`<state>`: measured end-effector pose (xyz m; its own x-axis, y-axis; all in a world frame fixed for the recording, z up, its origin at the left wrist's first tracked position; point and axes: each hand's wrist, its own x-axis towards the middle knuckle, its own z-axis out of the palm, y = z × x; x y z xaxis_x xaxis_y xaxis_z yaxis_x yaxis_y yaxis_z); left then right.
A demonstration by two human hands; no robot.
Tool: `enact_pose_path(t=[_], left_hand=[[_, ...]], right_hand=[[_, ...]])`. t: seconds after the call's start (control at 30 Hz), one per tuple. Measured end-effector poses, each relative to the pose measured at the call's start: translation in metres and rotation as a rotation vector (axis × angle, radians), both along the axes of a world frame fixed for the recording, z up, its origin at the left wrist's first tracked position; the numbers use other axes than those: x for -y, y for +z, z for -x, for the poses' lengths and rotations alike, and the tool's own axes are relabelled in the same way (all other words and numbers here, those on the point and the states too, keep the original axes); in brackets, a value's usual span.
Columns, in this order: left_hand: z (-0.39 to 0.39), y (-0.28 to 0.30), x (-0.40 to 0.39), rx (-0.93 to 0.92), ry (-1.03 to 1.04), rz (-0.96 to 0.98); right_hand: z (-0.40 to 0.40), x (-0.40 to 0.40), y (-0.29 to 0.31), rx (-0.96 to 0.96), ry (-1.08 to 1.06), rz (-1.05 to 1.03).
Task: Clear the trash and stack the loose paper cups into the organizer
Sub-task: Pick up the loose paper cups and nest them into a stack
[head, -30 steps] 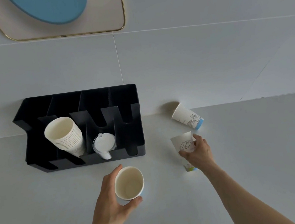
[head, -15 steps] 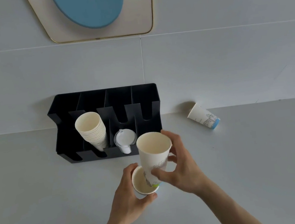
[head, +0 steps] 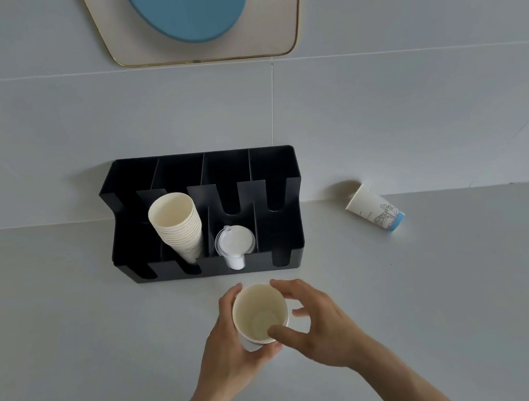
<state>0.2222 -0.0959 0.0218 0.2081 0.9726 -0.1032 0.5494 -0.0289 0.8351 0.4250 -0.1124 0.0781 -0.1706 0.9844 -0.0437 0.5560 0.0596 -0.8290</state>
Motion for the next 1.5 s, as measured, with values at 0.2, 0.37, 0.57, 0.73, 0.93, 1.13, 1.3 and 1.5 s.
enact_pose_path(t=[0.2,0.37,0.57,0.73,0.93,1.13,1.3,1.5], left_hand=[[0.000,0.003,-0.005,-0.015,-0.034,-0.027],[-0.002,0.000,-0.009,-0.055,-0.025,-0.061],[-0.003,-0.005,-0.017,-0.027,0.042,-0.061],[-0.015,-0.003,-0.027,-0.002,0.064,-0.054],[-0.021,-0.005,-0.025,-0.017,0.090,-0.058],[-0.024,-0.004,-0.024,-0.034,0.109,-0.065],[-0.025,-0.003,-0.026,-0.041,0.110,-0.055],[-0.026,0.000,-0.027,-0.033,0.110,-0.050]], right_hand=[[-0.003,-0.006,-0.017,0.107,0.009,-0.010],[-0.011,-0.011,-0.025,0.138,0.030,0.025],[-0.071,-0.042,-0.033,-0.013,-0.292,0.000],[-0.154,-0.098,-0.043,0.274,-0.591,-0.084],[-0.219,-0.159,-0.065,0.615,-0.528,0.108],[-0.235,-0.179,-0.091,0.689,-0.542,0.190],[-0.223,-0.170,-0.097,0.609,-0.562,0.211],[-0.191,-0.137,-0.071,0.253,-0.633,0.189]])
